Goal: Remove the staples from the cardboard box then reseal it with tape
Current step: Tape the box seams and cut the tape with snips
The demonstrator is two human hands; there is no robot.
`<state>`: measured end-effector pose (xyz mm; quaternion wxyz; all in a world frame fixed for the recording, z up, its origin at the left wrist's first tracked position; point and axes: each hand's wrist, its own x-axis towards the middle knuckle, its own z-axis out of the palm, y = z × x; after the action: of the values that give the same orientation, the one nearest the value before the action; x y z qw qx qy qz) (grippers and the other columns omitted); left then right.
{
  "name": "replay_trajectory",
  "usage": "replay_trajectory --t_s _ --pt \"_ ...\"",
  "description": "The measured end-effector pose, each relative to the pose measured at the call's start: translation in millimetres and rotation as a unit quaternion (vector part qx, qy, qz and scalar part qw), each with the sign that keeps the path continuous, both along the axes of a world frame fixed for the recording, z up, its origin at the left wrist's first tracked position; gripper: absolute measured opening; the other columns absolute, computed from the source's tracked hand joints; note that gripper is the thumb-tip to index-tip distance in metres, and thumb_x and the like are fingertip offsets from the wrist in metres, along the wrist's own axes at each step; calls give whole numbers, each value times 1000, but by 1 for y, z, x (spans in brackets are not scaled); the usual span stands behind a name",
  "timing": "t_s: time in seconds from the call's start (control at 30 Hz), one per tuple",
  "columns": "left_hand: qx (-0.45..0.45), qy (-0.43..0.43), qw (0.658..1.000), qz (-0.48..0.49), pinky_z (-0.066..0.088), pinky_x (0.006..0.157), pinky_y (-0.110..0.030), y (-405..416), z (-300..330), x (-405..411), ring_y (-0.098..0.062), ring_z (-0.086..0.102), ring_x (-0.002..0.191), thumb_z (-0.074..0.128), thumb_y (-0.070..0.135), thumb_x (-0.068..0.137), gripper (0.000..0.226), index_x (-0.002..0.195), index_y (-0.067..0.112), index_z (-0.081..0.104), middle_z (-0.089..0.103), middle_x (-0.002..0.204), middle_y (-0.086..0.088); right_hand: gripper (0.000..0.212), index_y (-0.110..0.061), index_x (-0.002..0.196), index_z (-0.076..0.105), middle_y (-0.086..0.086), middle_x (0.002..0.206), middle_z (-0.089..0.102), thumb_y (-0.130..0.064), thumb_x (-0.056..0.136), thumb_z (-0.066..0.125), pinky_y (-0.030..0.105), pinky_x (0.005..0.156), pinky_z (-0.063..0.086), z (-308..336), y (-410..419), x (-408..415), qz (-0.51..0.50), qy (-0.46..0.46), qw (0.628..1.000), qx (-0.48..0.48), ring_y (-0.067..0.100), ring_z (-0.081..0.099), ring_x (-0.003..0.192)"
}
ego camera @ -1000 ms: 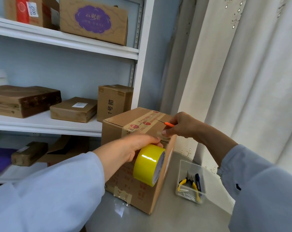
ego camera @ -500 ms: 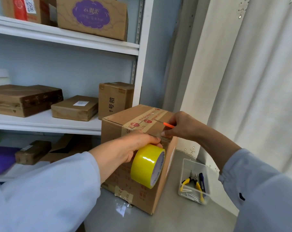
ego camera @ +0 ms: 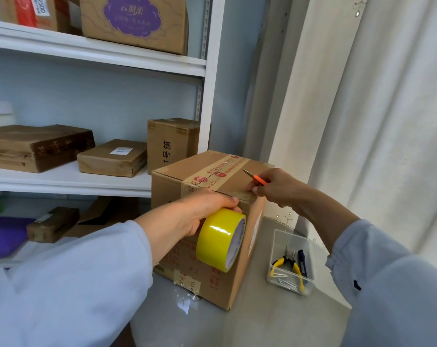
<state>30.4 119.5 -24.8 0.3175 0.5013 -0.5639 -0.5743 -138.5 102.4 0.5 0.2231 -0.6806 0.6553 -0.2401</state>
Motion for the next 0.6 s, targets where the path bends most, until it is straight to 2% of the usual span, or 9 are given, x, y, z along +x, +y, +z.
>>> replay_trajectory --t_s 0.07,0.1,0.17,0.2,0.3,0.37,0.43,0.5,0.6 --pt "2 7 1000 1 47 45 -16 0 0 1 -7 61 43 64 21 89 13 82 11 68 66 51 6 30 -11 108 60 -5 76 50 -35 90 63 5 41 36 2 -2 6 1 -21 1000 3 6 45 65" --pt "4 11 1000 0 46 44 -15 0 0 0 -6 61 42 64 20 89 12 83 10 67 66 51 5 51 -15 111 59 -6 86 58 -55 80 67 7 55 47 3 -3 10 5 -12 1000 -5 7 54 76" --pt "6 17 1000 -1 46 43 -15 0 -1 0 -5 60 41 64 19 89 11 85 9 67 67 52 5 100 -26 124 55 -4 112 64 -90 48 59 34 88 53 -6 -14 9 -17 55 998 -33 18 60 103" --pt "6 16 1000 -1 46 44 -15 0 -1 -1 -5 60 41 64 19 89 12 83 10 67 67 52 5 106 -27 126 53 -3 117 63 -93 43 56 42 93 50 -11 -21 9 -41 79 995 -40 22 59 107" --pt "-1 8 1000 -3 46 49 -18 -2 -2 0 -5 60 45 64 22 89 15 78 11 68 67 52 6 62 -16 124 53 6 116 62 -58 79 60 44 93 49 -13 -25 11 -96 109 988 -52 27 58 104" --pt "-4 2 1000 -5 46 52 -19 -3 -3 1 -7 61 50 64 23 89 16 78 12 69 67 53 6 43 -11 115 55 6 101 62 -44 89 59 32 77 51 -7 -20 9 -68 74 994 -35 20 58 87" --pt "-9 5 1000 -3 47 57 -21 -5 -5 2 -9 61 58 64 23 89 15 78 13 69 68 55 7 39 -10 105 55 2 78 50 -44 87 63 21 56 38 0 -3 6 -27 2 999 41 13 45 67" --pt "-17 3 1000 -1 48 61 -23 -7 -7 2 -11 62 65 65 24 89 16 77 15 70 69 58 6 40 -10 104 56 4 73 41 -43 84 67 22 53 31 2 8 2 -8 -51 994 96 12 37 64" --pt "-14 -5 1000 -4 48 70 -28 -7 -10 0 -18 61 75 66 29 87 24 67 18 71 69 72 -1 33 -2 107 58 5 68 39 -27 88 66 22 47 30 0 14 -2 -25 -103 993 49 12 35 57"
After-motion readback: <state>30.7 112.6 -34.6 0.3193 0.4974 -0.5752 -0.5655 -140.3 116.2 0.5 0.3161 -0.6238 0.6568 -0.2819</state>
